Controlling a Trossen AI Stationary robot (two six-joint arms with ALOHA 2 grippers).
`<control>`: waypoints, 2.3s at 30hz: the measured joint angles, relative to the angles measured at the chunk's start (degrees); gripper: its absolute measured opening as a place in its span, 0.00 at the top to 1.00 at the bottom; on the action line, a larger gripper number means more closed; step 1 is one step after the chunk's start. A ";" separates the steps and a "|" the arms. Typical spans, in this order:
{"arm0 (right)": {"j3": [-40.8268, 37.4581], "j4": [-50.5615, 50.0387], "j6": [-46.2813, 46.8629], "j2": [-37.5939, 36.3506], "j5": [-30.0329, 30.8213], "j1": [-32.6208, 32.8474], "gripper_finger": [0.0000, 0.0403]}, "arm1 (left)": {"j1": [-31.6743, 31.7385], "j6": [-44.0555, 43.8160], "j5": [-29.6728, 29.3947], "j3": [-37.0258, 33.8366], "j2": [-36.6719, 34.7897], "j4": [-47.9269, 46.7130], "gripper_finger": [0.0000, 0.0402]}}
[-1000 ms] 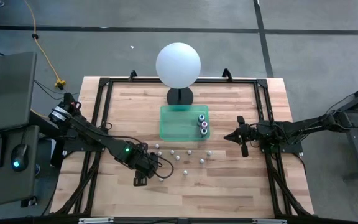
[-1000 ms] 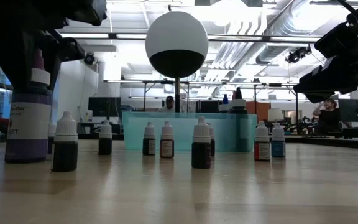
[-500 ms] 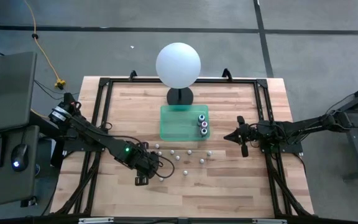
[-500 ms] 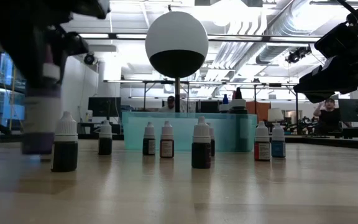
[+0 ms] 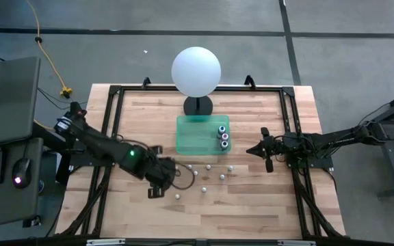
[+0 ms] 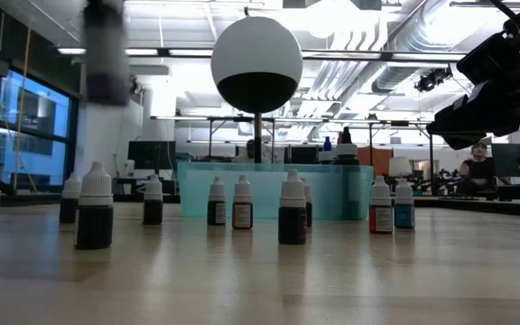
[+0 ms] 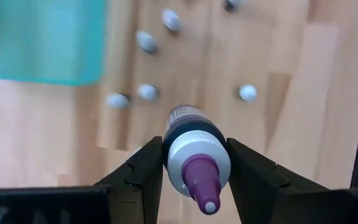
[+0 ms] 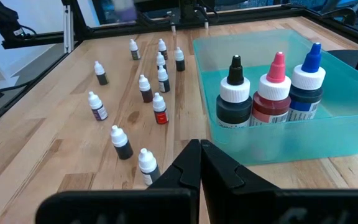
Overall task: Pick & Place food coloring
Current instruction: Put the large purple food coloring bottle into the bin
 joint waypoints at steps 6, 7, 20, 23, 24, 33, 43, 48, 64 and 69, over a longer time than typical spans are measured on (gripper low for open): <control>0.00 -0.02 -0.01 0.00 -0.02 0.02 1.00 | 6.05 5.65 -6.47 11.21 0.00 -6.09 0.64; 0.00 -0.01 -0.01 0.00 0.00 0.01 1.00 | 7.70 7.32 -6.49 12.60 0.00 -6.15 0.64; 0.00 0.00 -0.01 0.00 0.00 0.02 1.00 | 31.08 30.51 5.21 15.34 1.71 2.77 0.64; 0.00 0.00 -0.01 0.00 -0.01 0.01 1.00 | 34.10 34.39 8.98 15.31 4.71 4.15 0.64; 0.00 -0.01 -0.01 0.00 0.00 0.02 1.00 | 35.03 35.58 10.52 15.31 5.97 4.47 0.64; 0.00 -0.05 -0.01 0.02 -0.02 0.02 1.00 | 37.77 43.26 13.33 15.27 17.06 10.44 0.64; 0.00 -0.04 -0.01 0.04 -0.02 0.02 1.00 | 37.90 47.71 11.08 15.44 23.97 19.31 0.64; 0.00 -0.02 -0.01 0.04 -0.01 0.02 1.00 | 38.29 47.94 8.19 15.34 26.10 20.42 0.64; 0.00 -0.02 -0.01 0.04 0.00 0.00 1.00 | 41.69 32.38 11.68 15.36 26.45 29.11 0.64; 0.00 0.00 -0.01 0.04 0.00 0.01 1.00 | 41.58 24.12 12.97 15.36 26.45 31.62 0.64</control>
